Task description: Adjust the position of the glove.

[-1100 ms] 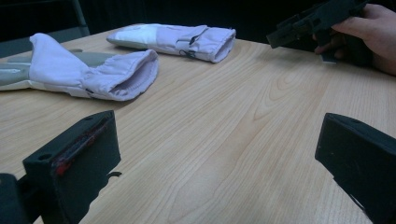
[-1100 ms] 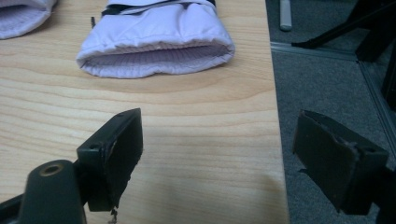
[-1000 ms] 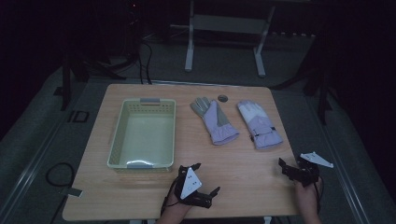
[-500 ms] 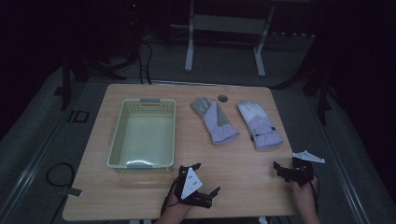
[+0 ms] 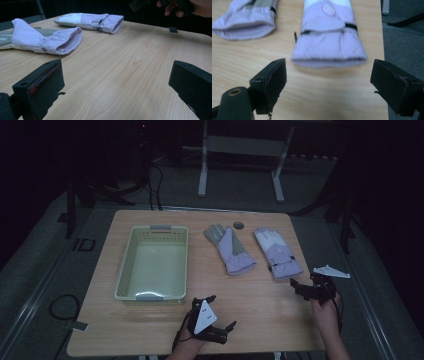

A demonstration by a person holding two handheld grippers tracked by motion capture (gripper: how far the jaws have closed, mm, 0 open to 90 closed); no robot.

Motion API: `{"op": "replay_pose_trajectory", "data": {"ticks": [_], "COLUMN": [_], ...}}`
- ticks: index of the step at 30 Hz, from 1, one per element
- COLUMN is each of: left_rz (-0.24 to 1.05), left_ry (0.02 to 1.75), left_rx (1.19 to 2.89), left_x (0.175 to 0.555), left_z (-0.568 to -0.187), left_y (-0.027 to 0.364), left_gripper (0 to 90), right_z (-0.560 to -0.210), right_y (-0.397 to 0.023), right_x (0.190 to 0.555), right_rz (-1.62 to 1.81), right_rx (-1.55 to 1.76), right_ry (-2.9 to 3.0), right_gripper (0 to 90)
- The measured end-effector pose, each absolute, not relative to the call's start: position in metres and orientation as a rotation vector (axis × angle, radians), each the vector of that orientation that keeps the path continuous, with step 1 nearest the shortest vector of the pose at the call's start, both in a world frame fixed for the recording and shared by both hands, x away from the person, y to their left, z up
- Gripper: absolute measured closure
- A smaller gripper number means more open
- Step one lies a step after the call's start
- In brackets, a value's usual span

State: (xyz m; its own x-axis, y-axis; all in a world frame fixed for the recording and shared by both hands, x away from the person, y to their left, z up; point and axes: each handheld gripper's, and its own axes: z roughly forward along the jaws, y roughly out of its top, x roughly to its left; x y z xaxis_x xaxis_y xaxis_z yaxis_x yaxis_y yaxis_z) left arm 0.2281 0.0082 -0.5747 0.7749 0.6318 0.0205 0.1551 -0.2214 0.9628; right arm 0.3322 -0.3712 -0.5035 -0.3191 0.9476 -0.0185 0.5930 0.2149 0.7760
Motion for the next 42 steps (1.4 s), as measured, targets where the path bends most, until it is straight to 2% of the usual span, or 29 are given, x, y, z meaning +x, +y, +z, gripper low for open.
{"op": "replay_pose_trajectory", "data": {"ticks": [9, 33, 35, 42], "left_rz": [0.489, 0.478, 0.478, 0.477], "left_ry": [0.608, 0.614, 0.612, 0.61], "left_rx": [1.772, 1.768, 1.769, 1.768], "left_x": [0.228, 0.228, 0.228, 0.228], "left_z": [-0.575, -0.575, -0.575, -0.575], "left_y": [0.008, 0.009, 0.009, 0.009], "left_gripper": [0.2, 0.2, 0.1, 0.1], "right_z": [-0.484, -0.47, -0.47, -0.474], "right_y": [-0.351, -0.274, -0.269, -0.245], "right_x": [0.357, 0.417, 0.422, 0.445], "right_rz": [0.884, 0.864, 0.854, 0.813], "right_rx": [1.364, 1.294, 1.281, 1.266], "right_ry": [2.113, 2.244, 2.265, 2.387], "right_gripper": [12.3, 13.6, 17.5, 20.2]}}
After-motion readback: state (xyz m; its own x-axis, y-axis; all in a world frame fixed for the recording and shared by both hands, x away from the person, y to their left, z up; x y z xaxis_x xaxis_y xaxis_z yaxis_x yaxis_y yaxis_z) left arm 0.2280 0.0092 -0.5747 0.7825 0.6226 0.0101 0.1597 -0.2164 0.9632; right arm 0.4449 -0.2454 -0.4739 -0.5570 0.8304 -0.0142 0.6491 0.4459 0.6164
